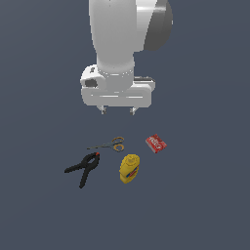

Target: Pick up a designated object from a clutter of objects.

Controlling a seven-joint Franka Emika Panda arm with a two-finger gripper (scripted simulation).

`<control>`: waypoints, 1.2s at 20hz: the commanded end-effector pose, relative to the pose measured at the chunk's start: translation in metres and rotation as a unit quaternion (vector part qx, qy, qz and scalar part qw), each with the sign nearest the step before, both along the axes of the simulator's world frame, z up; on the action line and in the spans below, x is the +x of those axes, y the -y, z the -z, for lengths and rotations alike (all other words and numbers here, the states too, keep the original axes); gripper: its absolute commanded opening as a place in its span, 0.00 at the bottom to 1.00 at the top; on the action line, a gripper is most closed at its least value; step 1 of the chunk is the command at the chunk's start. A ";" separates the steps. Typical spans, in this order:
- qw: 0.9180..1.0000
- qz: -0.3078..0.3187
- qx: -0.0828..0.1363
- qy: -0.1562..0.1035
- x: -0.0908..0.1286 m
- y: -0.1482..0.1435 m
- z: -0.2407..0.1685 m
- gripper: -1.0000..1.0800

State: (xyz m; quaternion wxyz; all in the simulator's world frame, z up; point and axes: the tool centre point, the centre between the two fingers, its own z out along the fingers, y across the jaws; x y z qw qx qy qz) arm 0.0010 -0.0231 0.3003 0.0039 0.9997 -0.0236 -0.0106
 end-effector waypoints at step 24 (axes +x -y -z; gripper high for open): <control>0.998 0.059 0.004 0.007 0.002 0.008 0.004 0.96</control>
